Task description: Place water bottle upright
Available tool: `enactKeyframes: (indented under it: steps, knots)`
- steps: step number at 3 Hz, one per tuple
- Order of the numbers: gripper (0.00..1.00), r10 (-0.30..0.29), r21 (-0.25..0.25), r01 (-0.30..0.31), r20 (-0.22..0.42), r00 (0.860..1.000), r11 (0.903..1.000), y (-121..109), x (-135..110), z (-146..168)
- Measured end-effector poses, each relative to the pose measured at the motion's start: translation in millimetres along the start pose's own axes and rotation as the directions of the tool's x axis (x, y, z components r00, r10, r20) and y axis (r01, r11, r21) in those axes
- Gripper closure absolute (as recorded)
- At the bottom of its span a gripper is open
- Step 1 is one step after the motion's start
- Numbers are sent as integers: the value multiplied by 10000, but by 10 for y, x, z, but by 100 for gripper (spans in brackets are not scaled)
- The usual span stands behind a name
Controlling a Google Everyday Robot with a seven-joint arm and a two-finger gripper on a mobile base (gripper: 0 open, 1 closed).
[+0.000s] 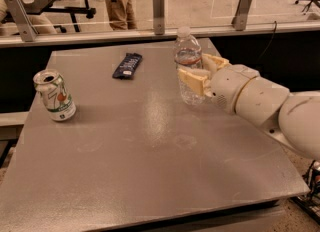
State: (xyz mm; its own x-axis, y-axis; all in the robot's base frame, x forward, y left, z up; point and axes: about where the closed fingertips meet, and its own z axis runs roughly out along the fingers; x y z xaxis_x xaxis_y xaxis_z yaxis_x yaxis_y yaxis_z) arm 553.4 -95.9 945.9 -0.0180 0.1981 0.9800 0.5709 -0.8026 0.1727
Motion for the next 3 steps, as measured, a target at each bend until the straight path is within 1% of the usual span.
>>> enactKeyframes:
  steps: [1, 2, 3]
  knots:
    - [100, 91, -176, -96, -293, 9995, 9998, 45, -36, 33]
    - [77, 308, -324, -326, -562, 9979, 9989, 79, -63, 51]
    - [44, 453, -458, -487, -710, 9964, 9978, 102, -103, 50]
